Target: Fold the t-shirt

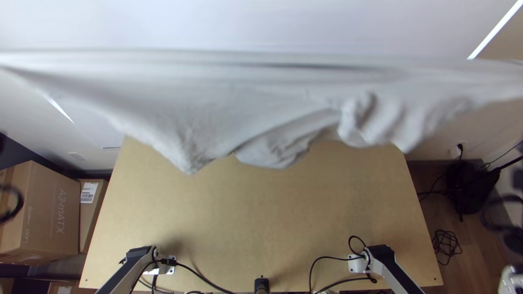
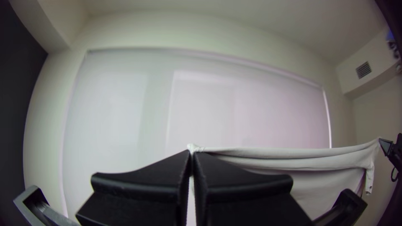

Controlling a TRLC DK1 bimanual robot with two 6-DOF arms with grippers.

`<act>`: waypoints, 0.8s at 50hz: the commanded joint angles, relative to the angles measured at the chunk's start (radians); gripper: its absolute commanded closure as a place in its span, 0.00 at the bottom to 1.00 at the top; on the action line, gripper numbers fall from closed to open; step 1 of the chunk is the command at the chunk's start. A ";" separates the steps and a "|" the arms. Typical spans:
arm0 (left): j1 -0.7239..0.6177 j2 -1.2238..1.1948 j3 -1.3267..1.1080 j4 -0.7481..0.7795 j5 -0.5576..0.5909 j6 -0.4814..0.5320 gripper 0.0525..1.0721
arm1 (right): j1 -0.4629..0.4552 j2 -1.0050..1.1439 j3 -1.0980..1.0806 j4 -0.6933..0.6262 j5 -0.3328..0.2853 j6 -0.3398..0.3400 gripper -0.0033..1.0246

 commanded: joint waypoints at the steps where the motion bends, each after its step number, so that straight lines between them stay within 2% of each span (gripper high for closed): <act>1: 0.018 -0.074 0.022 -0.014 -0.046 -0.047 0.98 | -0.007 -0.050 0.058 -0.011 0.042 0.025 0.97; 12: 0.004 -0.131 0.020 -0.092 -0.043 -0.084 0.98 | -0.010 -0.053 0.088 -0.077 0.024 0.087 0.97; 18: -0.022 -0.140 -0.064 -0.176 -0.035 -0.113 0.98 | -0.010 -0.050 0.012 -0.133 0.008 0.133 0.97; 22: -0.046 -0.172 -0.219 -0.193 -0.035 -0.121 0.98 | -0.008 -0.068 -0.105 -0.154 0.004 0.162 0.97; 28: -0.055 -0.247 -0.528 -0.161 -0.026 -0.111 0.98 | 0.015 -0.134 -0.376 -0.149 -0.007 0.165 0.98; 40: -0.055 -0.336 -1.109 0.034 0.016 -0.058 0.98 | 0.133 -0.242 -0.883 -0.067 -0.004 0.180 0.98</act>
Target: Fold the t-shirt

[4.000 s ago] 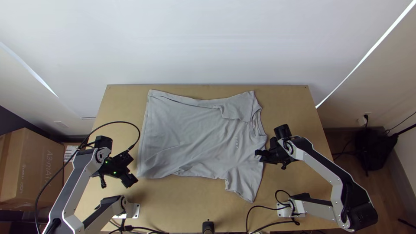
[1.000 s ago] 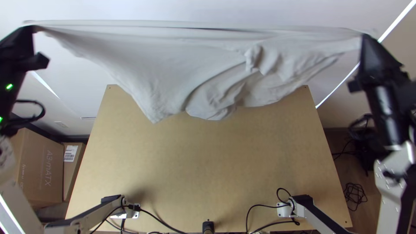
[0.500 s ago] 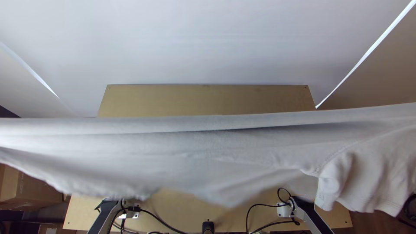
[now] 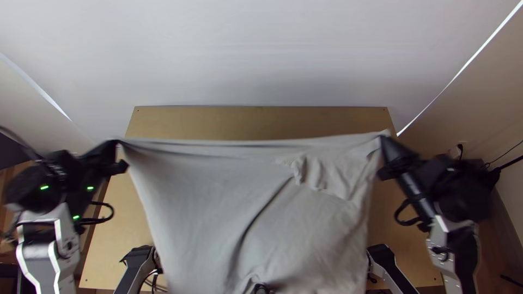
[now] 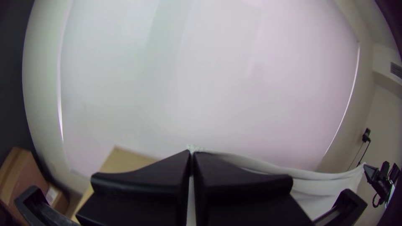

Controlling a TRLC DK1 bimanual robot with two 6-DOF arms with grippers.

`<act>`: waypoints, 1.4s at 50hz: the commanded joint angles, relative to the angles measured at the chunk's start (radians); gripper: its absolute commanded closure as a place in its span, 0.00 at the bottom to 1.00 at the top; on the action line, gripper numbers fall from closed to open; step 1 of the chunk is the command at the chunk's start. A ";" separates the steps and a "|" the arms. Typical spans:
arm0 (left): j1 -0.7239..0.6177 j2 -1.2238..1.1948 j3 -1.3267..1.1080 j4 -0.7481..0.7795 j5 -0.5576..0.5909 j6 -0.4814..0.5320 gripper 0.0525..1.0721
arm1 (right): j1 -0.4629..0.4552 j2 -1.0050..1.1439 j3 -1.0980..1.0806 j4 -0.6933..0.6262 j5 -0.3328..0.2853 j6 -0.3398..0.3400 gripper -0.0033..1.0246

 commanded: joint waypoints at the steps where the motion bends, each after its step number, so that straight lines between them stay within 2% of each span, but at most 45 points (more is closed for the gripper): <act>1: -0.002 -0.034 -0.208 0.101 0.011 0.024 0.98 | 0.030 -0.047 -0.160 0.079 0.017 0.022 0.98; 13: -0.014 0.087 -0.467 0.303 0.031 0.051 0.98 | 0.042 0.126 -0.419 0.318 0.017 0.023 0.98; 29: -0.034 0.470 -0.450 0.514 0.031 0.099 0.98 | 0.023 0.571 -0.415 0.626 0.017 0.014 0.98; 44: -0.038 0.809 -0.280 0.616 0.031 0.117 0.98 | -0.038 0.922 -0.228 0.677 0.017 -0.004 0.98; 70: -0.049 1.216 0.102 0.593 0.028 0.105 0.98 | -0.066 1.286 0.099 0.677 0.018 -0.013 0.98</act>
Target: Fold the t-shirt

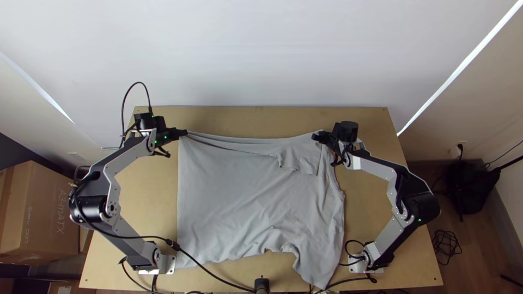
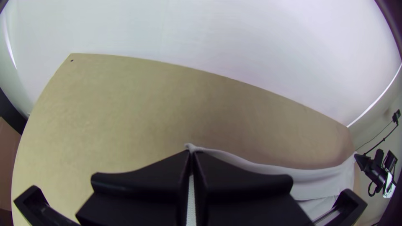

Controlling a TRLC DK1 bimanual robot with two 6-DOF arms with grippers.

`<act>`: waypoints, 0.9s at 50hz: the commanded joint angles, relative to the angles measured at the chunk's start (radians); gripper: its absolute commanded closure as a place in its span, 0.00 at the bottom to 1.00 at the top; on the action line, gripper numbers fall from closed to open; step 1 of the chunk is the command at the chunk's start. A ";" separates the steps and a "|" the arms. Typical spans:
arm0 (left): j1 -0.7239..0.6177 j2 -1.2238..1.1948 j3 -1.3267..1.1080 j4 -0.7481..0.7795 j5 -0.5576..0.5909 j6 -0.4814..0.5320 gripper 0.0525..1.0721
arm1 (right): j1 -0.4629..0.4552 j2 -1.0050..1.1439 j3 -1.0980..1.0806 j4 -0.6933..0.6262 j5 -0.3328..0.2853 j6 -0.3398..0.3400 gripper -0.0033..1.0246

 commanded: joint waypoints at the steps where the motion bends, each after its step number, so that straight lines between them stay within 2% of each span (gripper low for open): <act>1: 0.000 0.075 0.108 -0.011 0.001 0.005 0.98 | -0.019 0.062 0.084 0.021 0.010 -0.008 0.98; 25: -0.019 0.318 0.494 -0.158 -0.007 -0.047 0.98 | -0.051 0.280 0.429 -0.002 0.011 -0.011 0.97; 45: -0.040 0.328 0.554 -0.221 -0.010 -0.075 0.98 | -0.060 0.341 0.513 -0.025 0.025 -0.014 0.97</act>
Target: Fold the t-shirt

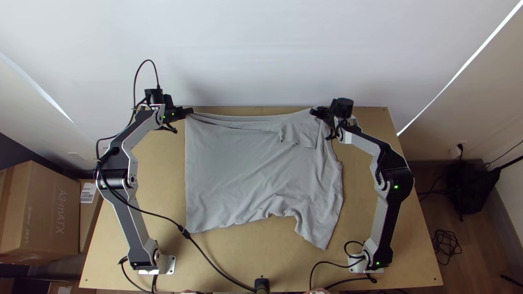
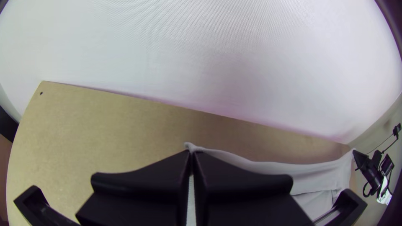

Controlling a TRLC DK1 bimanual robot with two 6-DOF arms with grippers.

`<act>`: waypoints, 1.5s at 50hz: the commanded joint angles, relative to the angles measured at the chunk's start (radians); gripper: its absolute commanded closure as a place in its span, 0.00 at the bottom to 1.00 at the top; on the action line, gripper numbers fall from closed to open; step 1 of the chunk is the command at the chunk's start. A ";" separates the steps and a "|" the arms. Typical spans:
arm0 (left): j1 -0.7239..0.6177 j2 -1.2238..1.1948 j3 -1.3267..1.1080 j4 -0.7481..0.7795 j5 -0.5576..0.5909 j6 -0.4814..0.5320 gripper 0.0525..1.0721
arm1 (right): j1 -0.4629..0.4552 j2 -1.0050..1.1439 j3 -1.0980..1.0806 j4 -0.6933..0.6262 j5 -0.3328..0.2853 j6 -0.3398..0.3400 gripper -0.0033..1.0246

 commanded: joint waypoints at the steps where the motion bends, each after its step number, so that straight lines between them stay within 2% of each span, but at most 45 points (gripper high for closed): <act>1: -0.006 -0.005 0.025 -0.019 -0.004 -0.029 0.98 | -0.020 0.018 0.036 0.006 0.017 -0.013 0.97; 15: -0.018 -0.051 0.000 -0.060 0.005 -0.049 0.97 | -0.020 0.012 0.054 -0.035 0.017 -0.013 0.97; 16: -0.018 -0.051 0.000 -0.060 0.003 -0.047 0.94 | -0.020 0.014 0.056 -0.035 0.017 -0.013 0.97; 17: -0.018 -0.051 0.000 -0.060 0.000 -0.046 0.86 | -0.020 0.014 0.059 -0.038 0.017 -0.013 0.97; 18: -0.018 -0.051 0.002 -0.060 -0.001 -0.043 0.71 | -0.020 0.014 0.063 -0.043 0.017 -0.013 0.96; 19: -0.018 -0.051 0.003 -0.060 0.000 -0.033 0.45 | -0.020 0.014 0.068 -0.047 0.017 -0.015 0.89; 21: -0.018 -0.052 0.003 -0.062 -0.001 -0.021 0.08 | -0.020 0.014 0.074 -0.069 0.023 -0.018 0.68; 22: -0.016 -0.054 0.005 -0.062 -0.003 -0.013 0.03 | -0.020 0.012 0.080 -0.089 0.023 -0.020 0.58; 27: -0.006 -0.069 0.016 -0.060 -0.006 -0.012 0.04 | -0.023 0.007 0.122 -0.184 0.023 -0.021 0.02; 36: 0.021 -0.118 0.019 -0.063 -0.004 -0.016 0.04 | -0.052 -0.072 0.085 -0.233 0.023 -0.006 0.04; 40: 0.033 -0.157 0.017 -0.096 -0.004 -0.015 0.04 | -0.065 -0.152 0.033 -0.264 0.022 0.026 0.04; 46: 0.041 -0.249 -0.021 -0.140 -0.001 -0.009 0.04 | -0.072 -0.292 -0.043 -0.405 0.022 0.056 0.04; 53: 0.051 -0.384 -0.115 -0.152 0.005 0.005 0.04 | -0.084 -0.448 -0.096 -0.640 0.022 0.054 0.04; 57: 0.056 -0.467 -0.167 -0.177 0.011 0.010 0.04 | -0.101 -0.539 -0.141 -0.730 0.020 0.054 0.04; 65: 0.056 -0.652 -0.303 -0.197 0.037 0.020 0.04 | -0.124 -0.732 -0.293 -0.871 0.011 0.025 0.04; 70: 0.048 -0.776 -0.377 -0.221 0.057 0.020 0.04 | -0.130 -0.852 -0.401 -0.948 0.009 0.031 0.04; 75: 0.034 -0.888 -0.423 -0.270 0.069 0.025 0.04 | -0.132 -0.965 -0.512 -0.989 -0.027 0.029 0.05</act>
